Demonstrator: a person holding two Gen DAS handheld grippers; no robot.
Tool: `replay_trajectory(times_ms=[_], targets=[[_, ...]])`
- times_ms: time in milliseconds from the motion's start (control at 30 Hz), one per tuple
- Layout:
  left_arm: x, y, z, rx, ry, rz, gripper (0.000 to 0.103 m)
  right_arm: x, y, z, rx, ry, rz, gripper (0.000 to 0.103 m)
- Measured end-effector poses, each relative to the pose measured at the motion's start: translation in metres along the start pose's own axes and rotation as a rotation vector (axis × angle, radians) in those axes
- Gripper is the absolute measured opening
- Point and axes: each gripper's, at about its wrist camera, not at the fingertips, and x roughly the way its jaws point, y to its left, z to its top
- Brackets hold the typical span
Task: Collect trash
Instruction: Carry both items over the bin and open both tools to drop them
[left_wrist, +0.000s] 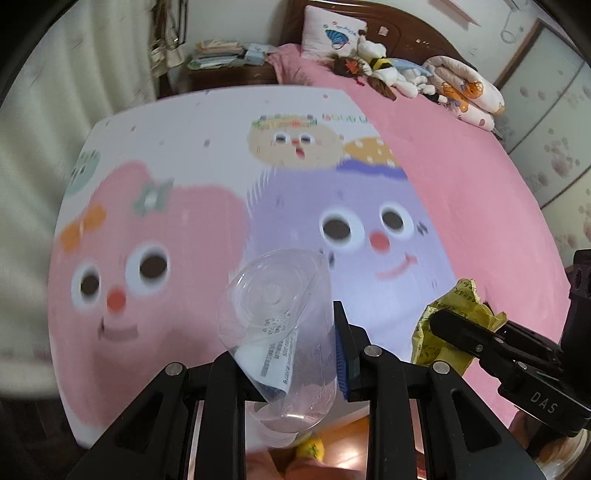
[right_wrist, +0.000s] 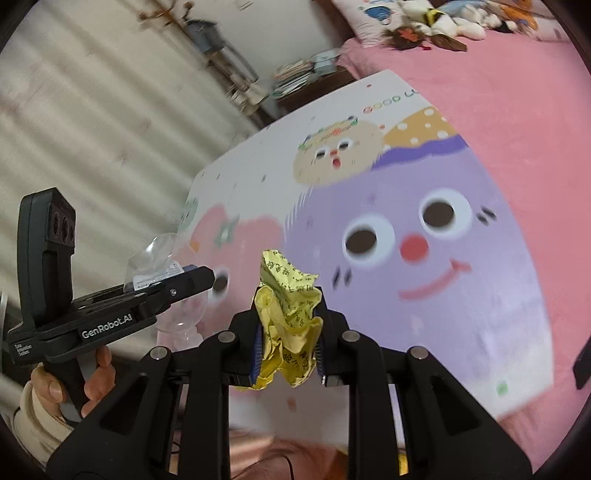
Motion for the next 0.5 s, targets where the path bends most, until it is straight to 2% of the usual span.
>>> replay_trajectory(times_ms=[233,400,500], targets=[[-0.018,-0.028,-0.093,0.006,0.034,0.051,0.024,-0.044,-0.003,-0.085,-0.075,0.069,-0.003,0.019],[-0.009,-0.037,-0.154,0.008,0.077,0.067,0.024,-0.038,-0.011,-0.14,-0.077,0.157,-0.008,0.019],[0.004,-0.036,-0.178,-0.002,0.104,0.069,0.024,-0.025,-0.018,-0.178,-0.068,0.233,-0.017,0.019]])
